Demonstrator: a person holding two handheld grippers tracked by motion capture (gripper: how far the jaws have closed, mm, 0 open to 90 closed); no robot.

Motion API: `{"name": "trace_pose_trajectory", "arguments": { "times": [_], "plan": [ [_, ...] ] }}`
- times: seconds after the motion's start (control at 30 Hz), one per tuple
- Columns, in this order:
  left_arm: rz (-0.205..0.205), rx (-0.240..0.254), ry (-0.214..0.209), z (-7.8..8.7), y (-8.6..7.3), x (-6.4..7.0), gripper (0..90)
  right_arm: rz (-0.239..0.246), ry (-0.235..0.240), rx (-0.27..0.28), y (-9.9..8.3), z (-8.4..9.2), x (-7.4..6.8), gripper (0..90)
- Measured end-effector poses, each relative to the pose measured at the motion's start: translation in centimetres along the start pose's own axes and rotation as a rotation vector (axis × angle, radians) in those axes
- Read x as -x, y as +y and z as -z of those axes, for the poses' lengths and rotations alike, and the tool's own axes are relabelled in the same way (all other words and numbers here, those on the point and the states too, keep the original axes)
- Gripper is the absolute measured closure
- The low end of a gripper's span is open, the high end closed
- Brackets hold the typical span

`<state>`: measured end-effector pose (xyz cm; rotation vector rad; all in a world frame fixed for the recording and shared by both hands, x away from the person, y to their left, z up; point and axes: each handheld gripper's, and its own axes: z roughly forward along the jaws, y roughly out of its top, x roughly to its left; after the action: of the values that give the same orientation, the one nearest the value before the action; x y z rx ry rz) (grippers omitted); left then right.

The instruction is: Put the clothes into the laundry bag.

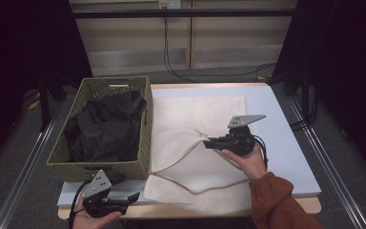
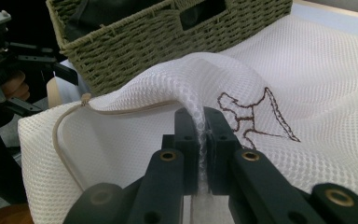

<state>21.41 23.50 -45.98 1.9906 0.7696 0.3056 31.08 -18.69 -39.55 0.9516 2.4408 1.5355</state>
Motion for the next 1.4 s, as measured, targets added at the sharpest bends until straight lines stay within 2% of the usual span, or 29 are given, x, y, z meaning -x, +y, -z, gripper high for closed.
{"name": "trace_pose_trajectory", "arguments": {
  "times": [0.23,0.27,0.33,0.5,0.53,0.63,0.67,0.73,0.87,0.93,1.07,1.17,1.27,1.33,1.4],
  "plan": [
    [0.0,-0.001,0.0,0.1,0.1,0.0,20.4,-0.01,0.008,0.034,0.5,-0.2,0.1,87.3],
    [-0.005,0.011,0.01,0.3,0.2,0.1,21.4,-0.008,0.009,0.031,0.5,-0.2,0.1,87.3],
    [0.011,0.038,-0.018,0.6,0.3,0.2,23.7,-0.006,0.01,0.032,0.6,-0.1,0.1,87.4],
    [0.008,0.075,-0.006,1.4,1.0,0.6,25.2,-0.013,0.015,0.026,0.4,-0.3,0.2,87.3],
    [0.012,0.091,-0.016,1.6,1.2,0.8,25.9,-0.01,0.016,0.023,0.4,-0.3,0.2,87.2],
    [-0.013,0.097,-0.018,2.1,1.8,1.0,26.9,-0.01,0.019,0.017,0.3,-0.4,0.2,87.2],
    [-0.005,0.106,-0.027,2.2,2.0,1.1,27.7,-0.011,0.02,0.017,0.3,-0.4,0.2,87.2],
    [-0.016,0.108,-0.048,2.4,2.4,1.2,31.0,-0.012,0.023,0.015,0.2,-0.4,0.3,87.2],
    [-0.028,0.11,-0.048,2.5,3.3,1.2,29.3,-0.008,0.029,0.01,0.1,-0.5,0.3,87.3],
    [-0.04,0.107,-0.038,2.7,3.8,1.2,28.8,-0.004,0.031,0.007,0.1,-0.6,0.2,87.4],
    [-0.047,0.145,-0.03,3.5,4.8,1.1,28.6,-0.001,0.031,0.006,0.1,-0.6,0.2,87.6],
    [-0.047,0.14,-0.006,3.9,5.6,0.4,27.5,-0.006,0.029,0.009,0.1,-0.5,0.3,87.6],
    [-0.045,0.16,0.002,4.3,6.3,-0.3,27.2,-0.002,0.029,0.008,0.1,-0.6,0.2,87.5],
    [-0.048,0.154,0.043,4.5,6.8,-0.6,26.8,-0.001,0.028,0.006,0.1,-0.7,0.2,87.5],
    [-0.041,0.136,0.031,4.4,7.4,-1.2,25.3,-0.002,0.024,0.0,0.1,-0.7,0.2,87.5]
  ]
}}
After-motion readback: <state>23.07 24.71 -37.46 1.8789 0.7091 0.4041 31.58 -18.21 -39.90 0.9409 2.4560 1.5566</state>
